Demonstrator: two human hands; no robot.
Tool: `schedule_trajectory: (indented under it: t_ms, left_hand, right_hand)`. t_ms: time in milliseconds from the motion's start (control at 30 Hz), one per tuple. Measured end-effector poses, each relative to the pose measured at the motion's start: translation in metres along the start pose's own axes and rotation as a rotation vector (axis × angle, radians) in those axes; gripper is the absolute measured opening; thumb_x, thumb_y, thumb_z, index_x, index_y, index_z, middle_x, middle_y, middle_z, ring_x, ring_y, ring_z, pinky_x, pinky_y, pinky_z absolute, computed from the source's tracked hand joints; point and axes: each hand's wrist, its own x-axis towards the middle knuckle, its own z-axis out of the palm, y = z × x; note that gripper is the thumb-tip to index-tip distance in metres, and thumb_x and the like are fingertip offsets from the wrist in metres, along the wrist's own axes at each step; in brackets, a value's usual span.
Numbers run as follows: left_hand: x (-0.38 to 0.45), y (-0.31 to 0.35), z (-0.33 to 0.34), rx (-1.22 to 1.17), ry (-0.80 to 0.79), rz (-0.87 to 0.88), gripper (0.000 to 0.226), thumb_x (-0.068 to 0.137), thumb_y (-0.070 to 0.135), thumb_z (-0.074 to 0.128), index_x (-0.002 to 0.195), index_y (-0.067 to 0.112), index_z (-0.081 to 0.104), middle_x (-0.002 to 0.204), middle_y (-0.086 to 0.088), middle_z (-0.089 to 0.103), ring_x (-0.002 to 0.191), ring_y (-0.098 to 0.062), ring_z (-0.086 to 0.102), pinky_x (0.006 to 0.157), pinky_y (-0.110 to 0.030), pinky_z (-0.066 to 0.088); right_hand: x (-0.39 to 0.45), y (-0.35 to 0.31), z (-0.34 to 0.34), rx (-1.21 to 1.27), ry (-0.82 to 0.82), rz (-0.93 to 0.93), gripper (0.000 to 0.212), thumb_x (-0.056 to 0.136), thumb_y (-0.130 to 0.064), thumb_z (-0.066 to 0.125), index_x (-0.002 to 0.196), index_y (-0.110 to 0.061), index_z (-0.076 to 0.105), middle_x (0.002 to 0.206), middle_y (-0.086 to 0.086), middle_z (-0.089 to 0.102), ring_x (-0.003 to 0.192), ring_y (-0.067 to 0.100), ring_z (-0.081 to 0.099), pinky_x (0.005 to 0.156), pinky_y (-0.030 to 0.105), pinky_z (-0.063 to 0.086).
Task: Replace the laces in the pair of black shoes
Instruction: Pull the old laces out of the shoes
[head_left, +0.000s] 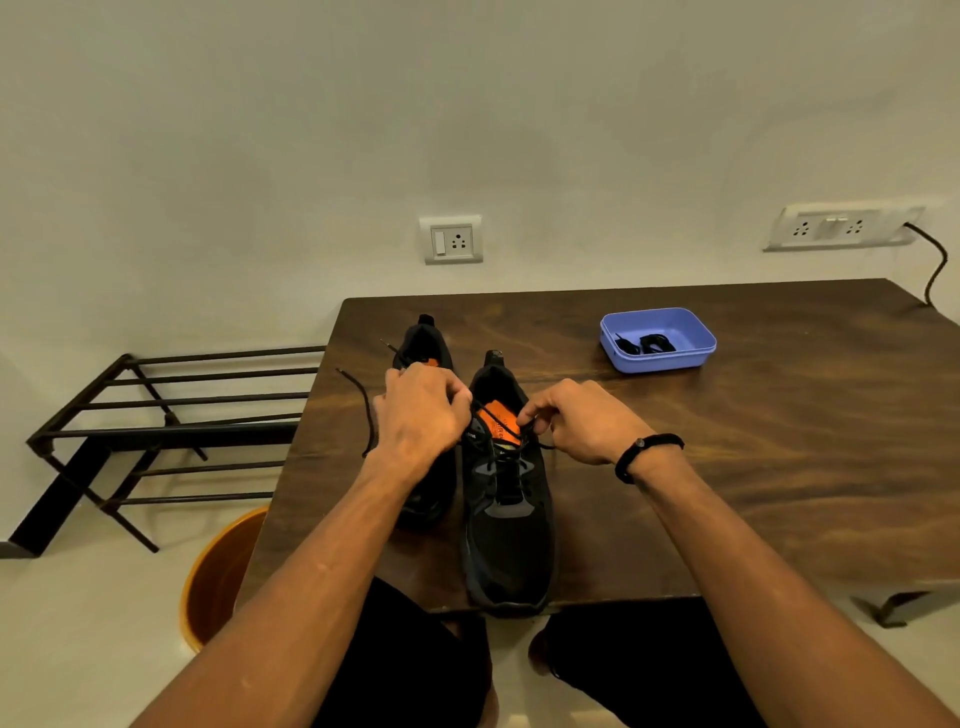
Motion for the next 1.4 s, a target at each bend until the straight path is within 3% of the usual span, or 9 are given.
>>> schedule_trajectory:
  t_ms: [133, 333, 500, 700, 767, 867, 1000, 1167, 1400]
  left_hand:
    - [-0.001, 0.012, 0.008, 0.095, -0.229, 0.181, 0.028, 0.091, 0.048, 0.07, 0.119, 0.047, 0.07, 0.135, 0.008, 0.054, 0.131, -0.025, 0.039, 0.108, -0.049, 0.038]
    - [-0.006, 0.023, 0.015, 0.198, -0.325, 0.226, 0.005, 0.091, 0.044, 0.073, 0.092, 0.04, 0.077, 0.126, 0.005, 0.046, 0.123, -0.025, 0.036, 0.098, -0.042, 0.034]
    - [-0.004, 0.018, 0.003, 0.255, -0.096, 0.134, 0.017, 0.097, 0.04, 0.062, 0.1, 0.028, 0.073, 0.122, -0.002, 0.049, 0.12, -0.028, 0.04, 0.1, -0.047, 0.04]
    - [-0.009, 0.009, -0.012, 0.302, 0.185, -0.078, 0.021, 0.098, 0.037, 0.058, 0.11, 0.023, 0.069, 0.129, -0.01, 0.051, 0.126, -0.032, 0.04, 0.108, -0.053, 0.036]
    - [-0.01, 0.013, -0.008, 0.244, 0.15, 0.009, 0.023, 0.096, 0.039, 0.063, 0.116, 0.029, 0.067, 0.129, -0.007, 0.049, 0.126, -0.03, 0.038, 0.108, -0.05, 0.036]
    - [-0.011, 0.021, 0.002, 0.209, -0.089, 0.188, 0.031, 0.096, 0.044, 0.064, 0.126, 0.041, 0.066, 0.13, -0.001, 0.045, 0.128, -0.027, 0.034, 0.108, -0.047, 0.036]
    - [-0.013, 0.03, 0.016, 0.332, -0.287, 0.25, 0.02, 0.099, 0.042, 0.061, 0.115, 0.036, 0.072, 0.133, -0.003, 0.04, 0.13, -0.03, 0.032, 0.109, -0.047, 0.032]
    - [-0.008, 0.027, 0.012, 0.39, -0.127, 0.223, 0.023, 0.099, 0.043, 0.058, 0.11, 0.027, 0.07, 0.129, -0.006, 0.043, 0.123, -0.029, 0.036, 0.106, -0.047, 0.037]
    - [-0.005, 0.009, -0.006, 0.239, 0.017, -0.074, 0.02, 0.097, 0.039, 0.064, 0.101, 0.023, 0.075, 0.125, -0.009, 0.053, 0.122, -0.029, 0.043, 0.101, -0.048, 0.041]
  right_hand:
    - [-0.001, -0.002, -0.001, -0.006, -0.004, -0.007, 0.045, 0.094, 0.003, 0.055, 0.119, -0.028, 0.075, 0.106, -0.001, 0.073, 0.098, 0.016, 0.067, 0.088, 0.031, 0.055]
    - [0.0, -0.001, 0.0, -0.02, 0.0, -0.002, 0.043, 0.094, 0.002, 0.056, 0.119, -0.028, 0.076, 0.104, -0.002, 0.073, 0.097, 0.017, 0.067, 0.087, 0.032, 0.055]
    - [0.001, 0.0, 0.002, -0.017, 0.011, -0.022, 0.033, 0.1, -0.007, 0.061, 0.121, -0.029, 0.075, 0.125, 0.001, 0.072, 0.114, 0.02, 0.066, 0.091, 0.03, 0.053]
    - [0.003, 0.002, 0.004, 0.005, 0.013, 0.002, 0.035, 0.098, -0.003, 0.061, 0.119, -0.028, 0.076, 0.124, 0.002, 0.072, 0.111, 0.018, 0.067, 0.09, 0.03, 0.054]
    - [0.003, 0.001, 0.004, -0.003, 0.016, 0.004, 0.037, 0.098, -0.003, 0.061, 0.118, -0.029, 0.076, 0.122, 0.0, 0.072, 0.107, 0.017, 0.067, 0.087, 0.029, 0.054]
    - [0.002, 0.001, 0.003, -0.038, 0.011, -0.006, 0.038, 0.097, -0.004, 0.062, 0.119, -0.033, 0.076, 0.117, -0.002, 0.073, 0.103, 0.016, 0.067, 0.087, 0.032, 0.056]
    - [0.001, 0.0, 0.002, -0.047, 0.011, -0.013, 0.037, 0.097, -0.004, 0.06, 0.118, -0.031, 0.076, 0.114, -0.001, 0.073, 0.1, 0.016, 0.067, 0.087, 0.034, 0.057]
    - [0.0, -0.002, 0.002, -0.048, 0.01, -0.018, 0.039, 0.097, -0.002, 0.059, 0.12, -0.029, 0.076, 0.107, -0.001, 0.074, 0.093, 0.015, 0.068, 0.084, 0.034, 0.057]
    - [-0.002, -0.004, 0.002, -0.011, 0.014, -0.016, 0.036, 0.1, -0.005, 0.057, 0.123, -0.025, 0.075, 0.123, 0.001, 0.073, 0.108, 0.017, 0.068, 0.082, 0.02, 0.045]
